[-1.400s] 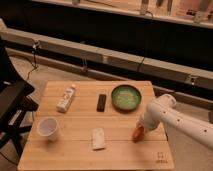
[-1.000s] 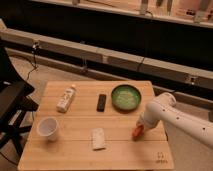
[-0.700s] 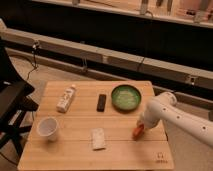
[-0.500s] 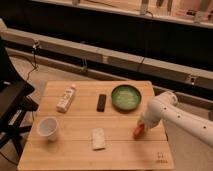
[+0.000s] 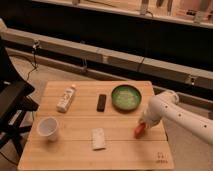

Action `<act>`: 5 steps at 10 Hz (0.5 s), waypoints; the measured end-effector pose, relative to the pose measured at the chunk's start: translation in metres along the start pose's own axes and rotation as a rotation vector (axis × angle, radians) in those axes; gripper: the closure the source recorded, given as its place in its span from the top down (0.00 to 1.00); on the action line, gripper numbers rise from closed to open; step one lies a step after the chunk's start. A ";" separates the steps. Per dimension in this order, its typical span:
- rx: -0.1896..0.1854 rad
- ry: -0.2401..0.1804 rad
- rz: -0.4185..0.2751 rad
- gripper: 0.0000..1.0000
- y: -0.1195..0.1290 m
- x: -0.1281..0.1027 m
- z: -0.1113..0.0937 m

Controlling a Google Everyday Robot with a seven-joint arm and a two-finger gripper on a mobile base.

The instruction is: Drag the pepper across the table

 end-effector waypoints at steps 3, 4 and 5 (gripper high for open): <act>0.001 0.001 -0.001 0.00 0.001 0.006 -0.001; 0.003 0.001 -0.001 0.00 0.001 0.009 -0.001; 0.001 0.000 -0.002 0.00 0.003 0.013 -0.002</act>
